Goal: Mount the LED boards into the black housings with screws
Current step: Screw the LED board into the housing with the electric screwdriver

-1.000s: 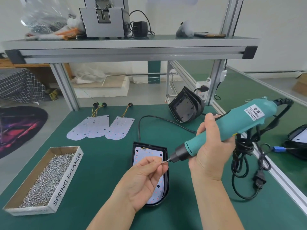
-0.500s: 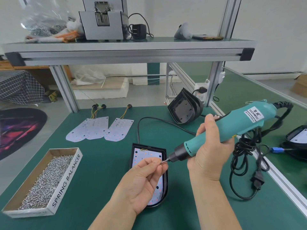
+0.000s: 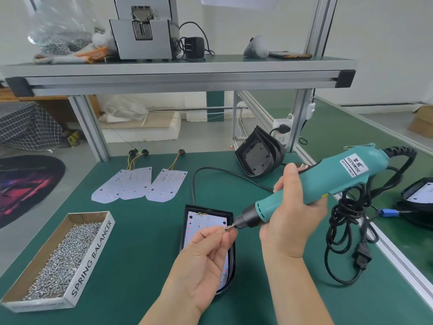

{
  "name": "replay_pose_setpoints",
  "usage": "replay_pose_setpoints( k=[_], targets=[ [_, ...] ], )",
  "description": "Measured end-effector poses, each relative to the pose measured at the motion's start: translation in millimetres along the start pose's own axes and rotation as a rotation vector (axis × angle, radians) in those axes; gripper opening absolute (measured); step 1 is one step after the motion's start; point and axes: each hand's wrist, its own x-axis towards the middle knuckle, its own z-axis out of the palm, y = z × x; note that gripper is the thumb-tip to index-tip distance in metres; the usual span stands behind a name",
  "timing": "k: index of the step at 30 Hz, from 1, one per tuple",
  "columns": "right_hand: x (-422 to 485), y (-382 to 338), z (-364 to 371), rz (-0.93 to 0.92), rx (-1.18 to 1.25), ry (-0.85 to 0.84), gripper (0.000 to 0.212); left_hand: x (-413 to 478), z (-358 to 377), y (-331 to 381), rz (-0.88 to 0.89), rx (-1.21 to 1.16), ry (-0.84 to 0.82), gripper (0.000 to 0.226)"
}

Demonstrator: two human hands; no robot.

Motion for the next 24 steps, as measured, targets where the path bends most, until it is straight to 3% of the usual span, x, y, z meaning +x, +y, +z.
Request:
replay_pose_setpoints(
  k=[5,12,15,24],
  targets=[
    [-8.0,-1.9,4.5,-0.038,-0.026,-0.001,0.013,-1.6,4.8,-10.2,0.094,-0.030,0.073,0.010],
    [-19.6,4.1,7.2,-0.111,-0.073,0.010,0.019,-0.6,12.8,-14.4,0.118,-0.073,0.149,0.014],
    [-18.0,4.2,7.5,-0.071,-0.049,0.017,0.012,-1.2,9.3,-13.5,0.118,-0.074,0.135,0.010],
    [-4.9,3.2,10.0,-0.071,-0.023,0.015,0.019,1.9,-2.6,-7.1,0.155,-0.010,0.092,0.011]
  ],
)
